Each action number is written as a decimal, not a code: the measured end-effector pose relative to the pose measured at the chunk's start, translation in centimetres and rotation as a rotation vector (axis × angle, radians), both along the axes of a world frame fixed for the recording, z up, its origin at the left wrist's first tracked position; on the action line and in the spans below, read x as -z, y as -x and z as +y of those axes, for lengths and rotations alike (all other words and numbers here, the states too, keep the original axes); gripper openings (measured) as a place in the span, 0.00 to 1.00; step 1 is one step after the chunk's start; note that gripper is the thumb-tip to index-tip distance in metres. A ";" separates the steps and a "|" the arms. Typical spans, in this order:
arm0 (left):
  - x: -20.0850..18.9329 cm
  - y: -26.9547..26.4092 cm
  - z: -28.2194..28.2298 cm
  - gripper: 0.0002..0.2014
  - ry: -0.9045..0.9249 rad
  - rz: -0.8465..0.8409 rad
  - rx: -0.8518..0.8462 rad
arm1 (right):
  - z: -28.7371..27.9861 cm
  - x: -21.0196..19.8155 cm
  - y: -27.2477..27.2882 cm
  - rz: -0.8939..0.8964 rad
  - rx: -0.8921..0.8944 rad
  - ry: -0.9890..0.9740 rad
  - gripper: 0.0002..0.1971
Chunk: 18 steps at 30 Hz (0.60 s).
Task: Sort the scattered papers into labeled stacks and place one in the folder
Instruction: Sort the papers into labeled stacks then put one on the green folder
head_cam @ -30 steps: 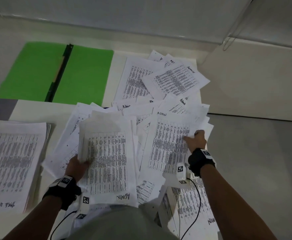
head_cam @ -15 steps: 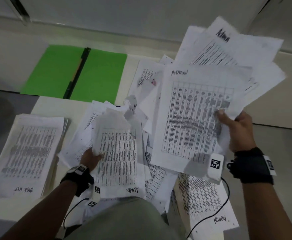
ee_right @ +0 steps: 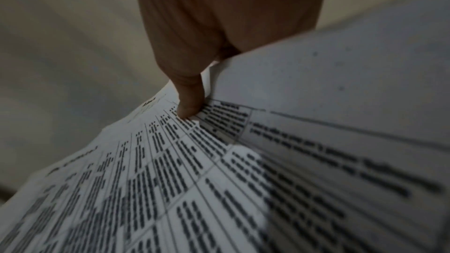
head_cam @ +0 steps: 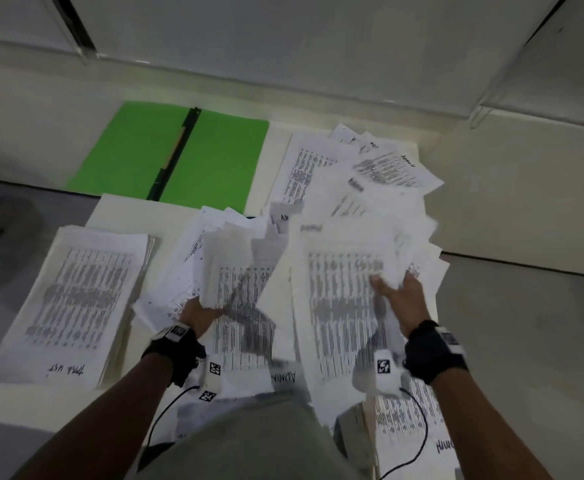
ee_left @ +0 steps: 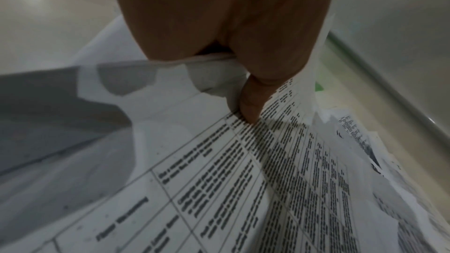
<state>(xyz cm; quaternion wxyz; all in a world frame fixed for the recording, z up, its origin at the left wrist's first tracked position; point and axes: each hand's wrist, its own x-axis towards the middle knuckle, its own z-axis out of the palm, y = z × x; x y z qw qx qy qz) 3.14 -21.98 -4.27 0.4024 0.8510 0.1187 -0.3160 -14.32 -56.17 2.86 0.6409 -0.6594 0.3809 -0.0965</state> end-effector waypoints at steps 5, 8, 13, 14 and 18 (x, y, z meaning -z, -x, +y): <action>0.1 0.2 0.4 0.18 0.062 0.025 -0.004 | 3.6 5.2 -0.6 0.278 -0.181 0.134 0.32; -0.1 0.7 0.3 0.21 0.112 0.046 -0.046 | 5.4 6.2 -1.5 0.394 -0.323 0.102 0.42; -0.1 1.7 0.0 0.24 0.169 0.107 -0.024 | 9.1 6.3 -3.2 0.428 -0.527 0.127 0.35; -0.2 1.9 -0.1 0.22 0.147 0.093 0.029 | 9.9 6.2 -3.3 0.436 -0.557 0.125 0.34; -0.4 2.4 0.0 0.08 0.107 0.027 0.143 | 11.6 7.0 -3.4 0.452 -0.560 0.160 0.26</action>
